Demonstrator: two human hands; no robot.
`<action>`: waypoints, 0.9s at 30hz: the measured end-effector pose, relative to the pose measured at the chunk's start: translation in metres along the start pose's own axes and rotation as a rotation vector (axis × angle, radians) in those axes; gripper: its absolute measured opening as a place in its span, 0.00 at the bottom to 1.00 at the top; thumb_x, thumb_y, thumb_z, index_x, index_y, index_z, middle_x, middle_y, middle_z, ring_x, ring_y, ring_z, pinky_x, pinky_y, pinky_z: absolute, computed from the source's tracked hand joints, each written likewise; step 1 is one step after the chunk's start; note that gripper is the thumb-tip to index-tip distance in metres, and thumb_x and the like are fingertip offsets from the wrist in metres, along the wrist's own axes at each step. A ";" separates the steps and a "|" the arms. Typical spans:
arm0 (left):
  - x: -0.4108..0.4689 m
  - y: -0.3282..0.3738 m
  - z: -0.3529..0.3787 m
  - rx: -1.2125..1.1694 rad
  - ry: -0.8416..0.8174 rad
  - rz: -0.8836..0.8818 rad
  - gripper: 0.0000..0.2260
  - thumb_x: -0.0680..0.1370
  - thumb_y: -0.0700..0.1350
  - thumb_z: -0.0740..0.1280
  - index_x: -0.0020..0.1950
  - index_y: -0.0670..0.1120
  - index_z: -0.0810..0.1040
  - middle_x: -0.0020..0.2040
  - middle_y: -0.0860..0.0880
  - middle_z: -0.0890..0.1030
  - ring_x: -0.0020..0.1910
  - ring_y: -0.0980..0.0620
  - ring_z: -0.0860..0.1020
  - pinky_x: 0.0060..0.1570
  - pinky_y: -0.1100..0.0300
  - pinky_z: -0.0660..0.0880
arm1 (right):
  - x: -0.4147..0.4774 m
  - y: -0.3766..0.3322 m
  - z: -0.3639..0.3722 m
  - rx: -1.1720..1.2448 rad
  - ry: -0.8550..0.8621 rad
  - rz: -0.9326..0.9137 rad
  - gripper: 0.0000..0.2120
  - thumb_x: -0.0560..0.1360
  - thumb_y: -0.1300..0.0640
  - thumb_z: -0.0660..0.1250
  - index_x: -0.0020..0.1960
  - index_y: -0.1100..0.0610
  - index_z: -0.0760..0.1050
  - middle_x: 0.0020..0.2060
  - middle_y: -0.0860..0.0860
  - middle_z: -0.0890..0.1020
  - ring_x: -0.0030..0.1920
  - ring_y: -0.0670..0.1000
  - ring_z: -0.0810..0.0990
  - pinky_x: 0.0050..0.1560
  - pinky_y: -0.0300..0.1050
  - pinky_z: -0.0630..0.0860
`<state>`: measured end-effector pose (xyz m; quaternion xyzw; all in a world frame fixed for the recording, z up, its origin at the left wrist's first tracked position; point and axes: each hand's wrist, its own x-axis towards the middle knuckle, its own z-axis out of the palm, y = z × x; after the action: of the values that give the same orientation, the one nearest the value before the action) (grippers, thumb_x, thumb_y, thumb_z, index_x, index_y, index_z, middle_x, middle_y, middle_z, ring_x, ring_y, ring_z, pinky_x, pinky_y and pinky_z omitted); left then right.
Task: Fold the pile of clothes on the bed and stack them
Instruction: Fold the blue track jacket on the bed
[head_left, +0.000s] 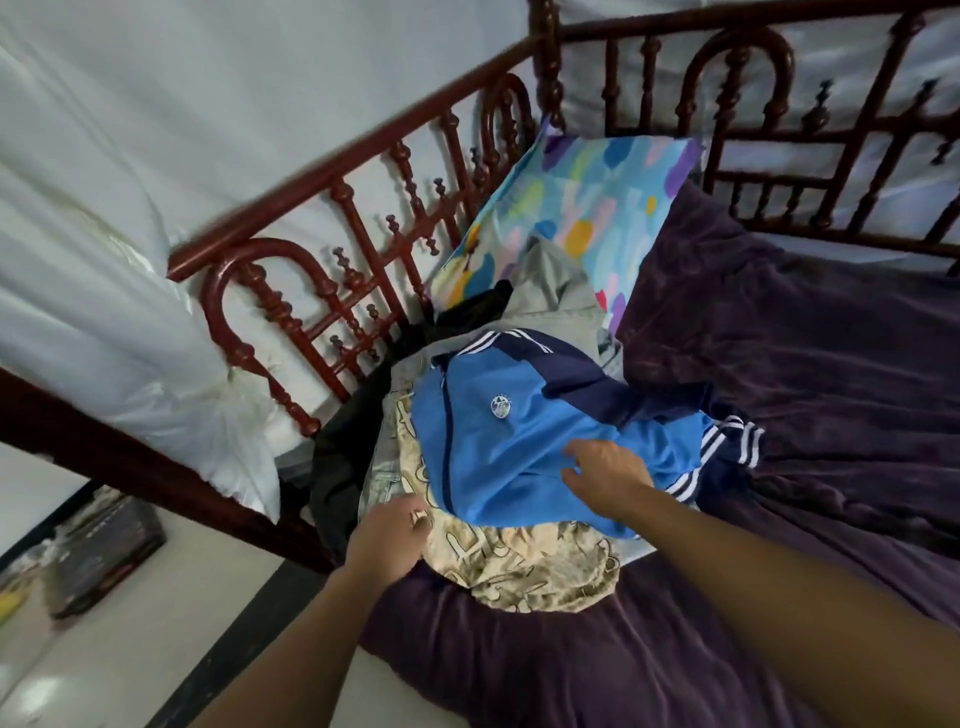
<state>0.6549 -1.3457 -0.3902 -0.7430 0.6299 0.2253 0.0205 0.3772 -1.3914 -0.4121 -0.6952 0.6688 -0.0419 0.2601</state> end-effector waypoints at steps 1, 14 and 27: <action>0.021 -0.003 -0.004 -0.010 -0.011 0.005 0.11 0.79 0.49 0.61 0.58 0.49 0.77 0.52 0.50 0.80 0.49 0.51 0.78 0.50 0.55 0.75 | 0.017 -0.008 -0.003 0.016 0.025 0.008 0.17 0.78 0.50 0.59 0.66 0.50 0.72 0.60 0.52 0.79 0.59 0.57 0.77 0.55 0.49 0.74; 0.315 -0.026 -0.027 -0.355 -0.084 -0.016 0.18 0.80 0.47 0.62 0.70 0.45 0.70 0.58 0.45 0.79 0.54 0.47 0.78 0.53 0.57 0.74 | 0.229 -0.077 0.004 0.150 0.255 0.227 0.32 0.75 0.45 0.67 0.74 0.58 0.62 0.71 0.56 0.66 0.71 0.57 0.63 0.67 0.52 0.64; 0.332 0.010 -0.032 -0.559 -0.313 0.226 0.08 0.67 0.37 0.76 0.44 0.41 0.82 0.42 0.42 0.84 0.44 0.43 0.83 0.44 0.46 0.79 | 0.180 -0.023 0.020 0.116 0.265 0.513 0.22 0.67 0.38 0.72 0.56 0.48 0.77 0.50 0.53 0.83 0.54 0.59 0.79 0.45 0.49 0.71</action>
<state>0.6902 -1.6652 -0.4789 -0.6017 0.6115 0.5013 -0.1124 0.4249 -1.5577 -0.4716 -0.4760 0.8472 -0.1036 0.2119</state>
